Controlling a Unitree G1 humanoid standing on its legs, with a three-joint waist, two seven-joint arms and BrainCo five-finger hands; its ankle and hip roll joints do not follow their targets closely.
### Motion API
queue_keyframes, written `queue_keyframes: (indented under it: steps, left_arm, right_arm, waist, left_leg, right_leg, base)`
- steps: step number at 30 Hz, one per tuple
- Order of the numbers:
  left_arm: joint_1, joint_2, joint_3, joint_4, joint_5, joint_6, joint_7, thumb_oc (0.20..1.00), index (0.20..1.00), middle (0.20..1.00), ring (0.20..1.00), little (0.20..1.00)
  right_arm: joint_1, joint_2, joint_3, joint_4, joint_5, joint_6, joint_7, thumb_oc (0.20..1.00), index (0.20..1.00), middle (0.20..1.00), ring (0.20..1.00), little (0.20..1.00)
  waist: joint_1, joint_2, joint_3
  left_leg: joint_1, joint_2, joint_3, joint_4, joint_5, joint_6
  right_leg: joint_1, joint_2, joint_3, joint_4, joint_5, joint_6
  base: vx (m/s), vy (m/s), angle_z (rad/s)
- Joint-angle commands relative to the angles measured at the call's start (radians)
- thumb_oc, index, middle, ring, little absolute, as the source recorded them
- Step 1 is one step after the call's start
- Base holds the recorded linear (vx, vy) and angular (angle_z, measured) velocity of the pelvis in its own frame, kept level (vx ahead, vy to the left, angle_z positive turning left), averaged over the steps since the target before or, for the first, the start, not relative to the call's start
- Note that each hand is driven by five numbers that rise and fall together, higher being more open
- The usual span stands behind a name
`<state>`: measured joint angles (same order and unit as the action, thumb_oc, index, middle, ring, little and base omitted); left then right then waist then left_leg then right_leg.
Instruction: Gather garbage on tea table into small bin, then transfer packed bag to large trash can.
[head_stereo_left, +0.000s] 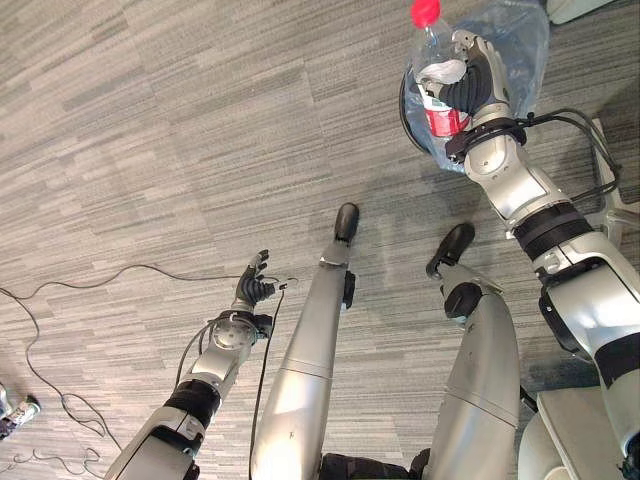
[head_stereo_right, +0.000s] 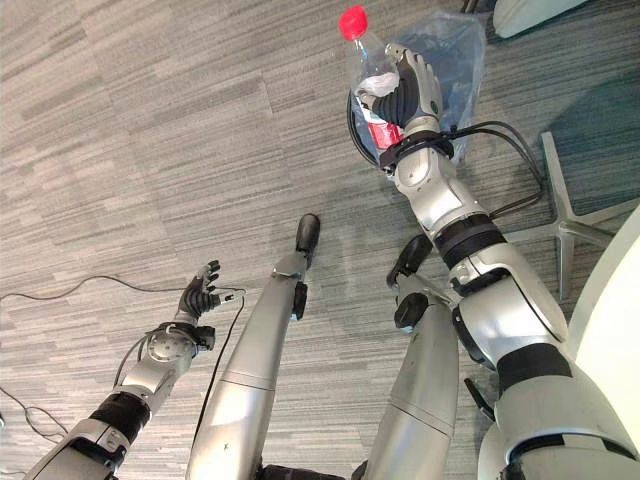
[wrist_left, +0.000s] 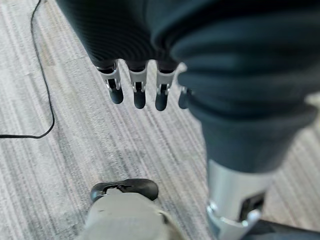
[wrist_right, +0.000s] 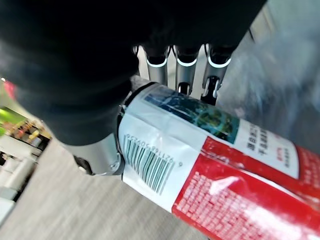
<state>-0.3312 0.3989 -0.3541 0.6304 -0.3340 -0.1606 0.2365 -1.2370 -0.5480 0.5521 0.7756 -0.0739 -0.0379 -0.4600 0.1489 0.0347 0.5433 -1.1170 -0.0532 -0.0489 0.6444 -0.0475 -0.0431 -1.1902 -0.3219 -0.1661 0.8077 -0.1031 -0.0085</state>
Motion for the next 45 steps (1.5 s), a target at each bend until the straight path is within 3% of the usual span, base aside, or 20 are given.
queue_keyframes:
  steps: [1,4,5,15,19,23,30,33,34,35,45]
  left_arm:
    - [0.068,-0.006,-0.034,0.008,0.002,-0.006,-0.003,1.000,1.000,1.000,1.000,1.000]
    - [0.073,-0.001,-0.037,0.000,0.007,-0.005,-0.004,1.000,1.000,1.000,1.000,1.000]
    - [0.076,0.005,-0.036,-0.004,0.010,-0.007,-0.004,1.000,1.000,1.000,1.000,1.000]
    - [0.086,0.004,-0.020,-0.006,0.018,-0.002,0.000,1.000,1.000,1.000,1.000,1.000]
    - [0.092,0.001,0.006,-0.010,0.035,-0.008,0.006,1.000,1.000,1.000,1.000,1.000]
    - [0.097,0.011,0.011,-0.015,0.049,-0.013,0.011,1.000,1.000,1.000,1.000,1.000]
    - [0.092,0.037,0.000,-0.016,0.040,-0.026,0.021,1.000,1.000,1.000,1.000,1.000]
    - [0.084,0.046,-0.004,-0.017,0.033,-0.031,0.024,1.000,1.000,1.000,1.000,1.000]
    - [0.081,0.048,-0.005,-0.016,0.031,-0.033,0.025,1.000,1.000,1.000,1.000,1.000]
    - [0.078,0.048,-0.006,-0.014,0.028,-0.034,0.025,1.000,1.000,1.000,1.000,1.000]
    - [0.073,0.020,0.022,-0.008,0.012,-0.020,0.015,1.000,1.000,1.000,1.000,1.000]
  right_arm:
    - [0.070,-0.006,0.001,-0.059,0.025,-0.032,-0.040,0.200,0.200,0.200,0.200,0.200]
    - [0.078,-0.012,-0.003,-0.041,0.025,-0.028,-0.037,0.200,0.200,0.200,0.200,0.200]
    - [0.071,-0.019,0.009,-0.015,0.028,-0.025,-0.031,1.000,1.000,1.000,1.000,1.000]
    - [0.093,-0.049,0.028,-0.052,0.011,-0.027,-0.023,1.000,1.000,1.000,1.000,1.000]
    - [0.117,-0.115,0.098,-0.129,-0.175,-0.010,-0.025,1.000,1.000,1.000,1.000,1.000]
    - [0.102,-0.139,0.216,-0.072,-0.330,0.025,0.007,1.000,1.000,1.000,1.000,1.000]
    - [0.060,-0.059,0.372,0.144,-0.424,0.065,0.070,1.000,1.000,1.000,1.000,1.000]
    - [0.061,-0.033,0.387,0.213,-0.423,0.075,0.085,1.000,1.000,1.000,1.000,1.000]
    - [0.062,-0.022,0.388,0.228,-0.417,0.076,0.090,0.746,0.746,0.746,0.746,0.746]
    - [0.065,-0.013,0.382,0.239,-0.404,0.075,0.091,0.200,0.200,0.200,0.200,0.200]
    - [0.118,-0.033,0.232,0.056,-0.271,0.046,0.047,0.200,0.200,0.200,0.200,0.200]
  waist:
    - [-0.004,0.042,-0.110]
    - [-0.008,0.051,-0.104]
    - [-0.009,0.056,-0.102]
    - [-0.031,0.054,-0.098]
    - [-0.045,0.036,-0.100]
    - [-0.050,0.027,-0.098]
    - [-0.038,0.040,-0.088]
    - [-0.034,0.051,-0.081]
    - [-0.033,0.053,-0.080]
    - [-0.032,0.054,-0.080]
    - [-0.042,0.029,-0.089]
  left_leg:
    - [-0.014,-0.036,0.037,0.015,-0.129,0.063]
    - [-0.013,-0.034,0.040,0.014,-0.128,0.062]
    - [-0.015,-0.033,0.042,0.016,-0.128,0.061]
    - [-0.025,-0.020,0.055,0.035,-0.133,0.060]
    - [-0.014,-0.011,0.055,0.019,-0.135,0.056]
    - [-0.017,-0.007,0.051,0.015,-0.137,0.051]
    - [-0.049,-0.014,0.048,0.023,-0.129,0.047]
    - [-0.060,-0.019,0.050,0.026,-0.124,0.047]
    - [-0.065,-0.020,0.051,0.027,-0.122,0.046]
    - [-0.068,-0.022,0.052,0.027,-0.121,0.047]
    - [0.006,-0.012,0.057,-0.046,-0.107,0.048]
  right_leg:
    - [0.009,0.046,0.016,-0.014,-0.118,0.048]
    - [0.005,0.049,0.020,-0.012,-0.116,0.050]
    - [-0.003,0.052,0.026,-0.010,-0.115,0.050]
    - [-0.019,0.069,0.041,0.003,-0.108,0.047]
    - [-0.004,0.077,0.035,-0.018,-0.108,0.049]
    - [0.001,0.081,0.031,-0.033,-0.106,0.052]
    - [-0.029,0.077,0.036,-0.021,-0.108,0.053]
    - [-0.042,0.074,0.038,-0.013,-0.108,0.053]
    - [-0.045,0.073,0.039,-0.011,-0.107,0.053]
    - [-0.048,0.073,0.039,-0.009,-0.106,0.053]
    - [0.024,0.098,0.033,-0.073,-0.078,0.059]
  base:
    - [0.03,-0.022,-0.05]
    - [0.01,-0.006,-0.01]
    - [0.00,0.000,0.00]
    - [0.01,-0.008,-0.05]
    - [0.00,-0.022,-0.02]
    - [0.00,-0.035,-0.06]
    - [0.00,0.000,0.01]
    - [0.00,-0.002,0.02]
    - [0.00,0.000,0.00]
    - [0.00,-0.003,0.04]
    - [-0.02,-0.007,-0.01]
